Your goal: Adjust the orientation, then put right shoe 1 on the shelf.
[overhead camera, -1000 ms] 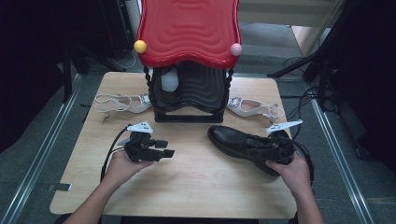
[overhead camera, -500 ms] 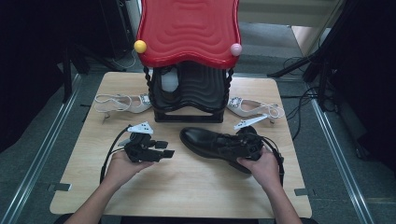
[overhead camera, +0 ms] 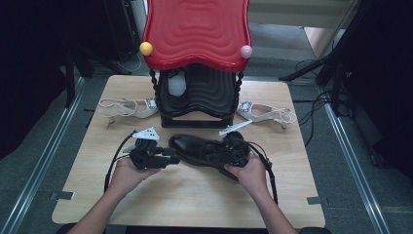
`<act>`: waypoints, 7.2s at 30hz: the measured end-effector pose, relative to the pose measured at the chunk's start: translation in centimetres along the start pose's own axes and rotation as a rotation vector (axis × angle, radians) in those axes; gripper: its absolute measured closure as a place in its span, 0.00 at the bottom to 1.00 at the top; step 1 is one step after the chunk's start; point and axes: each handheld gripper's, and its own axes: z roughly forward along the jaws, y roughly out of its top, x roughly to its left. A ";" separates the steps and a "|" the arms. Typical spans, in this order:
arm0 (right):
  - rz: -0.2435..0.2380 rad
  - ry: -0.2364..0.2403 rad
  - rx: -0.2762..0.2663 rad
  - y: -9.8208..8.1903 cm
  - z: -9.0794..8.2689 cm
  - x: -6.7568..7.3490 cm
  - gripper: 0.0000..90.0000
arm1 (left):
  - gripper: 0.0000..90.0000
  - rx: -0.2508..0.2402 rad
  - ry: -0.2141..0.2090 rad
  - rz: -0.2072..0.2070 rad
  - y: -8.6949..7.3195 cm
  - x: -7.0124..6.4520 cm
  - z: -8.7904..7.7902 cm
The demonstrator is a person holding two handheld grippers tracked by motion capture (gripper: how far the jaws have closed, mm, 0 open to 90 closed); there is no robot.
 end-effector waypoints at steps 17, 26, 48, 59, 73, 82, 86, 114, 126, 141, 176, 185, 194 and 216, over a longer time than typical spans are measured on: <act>0.051 0.037 -0.039 -0.3 0.7 0.7 0.74 | 0.86 0.002 -0.027 0.006 0.2 -0.3 0.3; 0.025 0.023 -0.058 -1.1 -2.5 0.1 0.85 | 0.99 0.004 -0.023 0.016 0.3 -0.4 0.2; 0.021 -0.040 -0.124 -1.3 -5.0 -6.3 1.00 | 1.00 0.021 0.000 -0.017 0.4 -0.5 3.2; 0.017 -0.102 -0.135 -1.4 -4.0 -6.3 1.00 | 1.00 0.037 -0.012 0.016 0.2 -1.2 4.2; 0.026 -0.094 -0.120 -2.4 -4.4 -5.0 1.00 | 1.00 0.062 -0.020 -0.012 0.0 -1.1 4.8; 0.026 -0.077 -0.115 -3.7 -4.6 -3.6 1.00 | 1.00 0.061 -0.049 0.002 0.4 -1.4 4.8; 0.022 -0.092 -0.107 -4.0 -4.7 -2.9 1.00 | 1.00 0.061 -0.054 -0.004 0.5 -1.4 4.9; 0.091 -0.074 -0.117 -6.0 -4.2 -0.5 1.00 | 1.00 0.045 -0.062 -0.011 1.9 -0.7 6.3; 0.100 -0.063 -0.125 -5.7 -3.6 -0.3 1.00 | 1.00 0.002 -0.066 -0.057 2.2 0.2 6.9; 0.173 -0.012 -0.113 -4.6 -5.2 0.7 0.90 | 0.82 0.010 -0.113 -0.038 4.4 -0.1 2.1; 0.213 -0.161 0.219 -0.3 3.4 5.6 0.68 | 0.94 -0.021 -0.077 0.075 13.0 -0.1 -4.5; 0.236 -0.233 0.196 -0.7 4.1 5.8 0.72 | 0.99 -0.039 -0.056 0.085 15.2 0.1 -5.7; 0.259 -0.222 0.204 -0.5 3.9 5.5 0.78 | 1.00 -0.054 -0.031 0.114 18.1 -0.1 -6.8; 0.241 -0.165 0.188 -1.4 -0.3 3.8 0.98 | 1.00 -0.112 0.044 0.182 25.1 -0.6 -8.9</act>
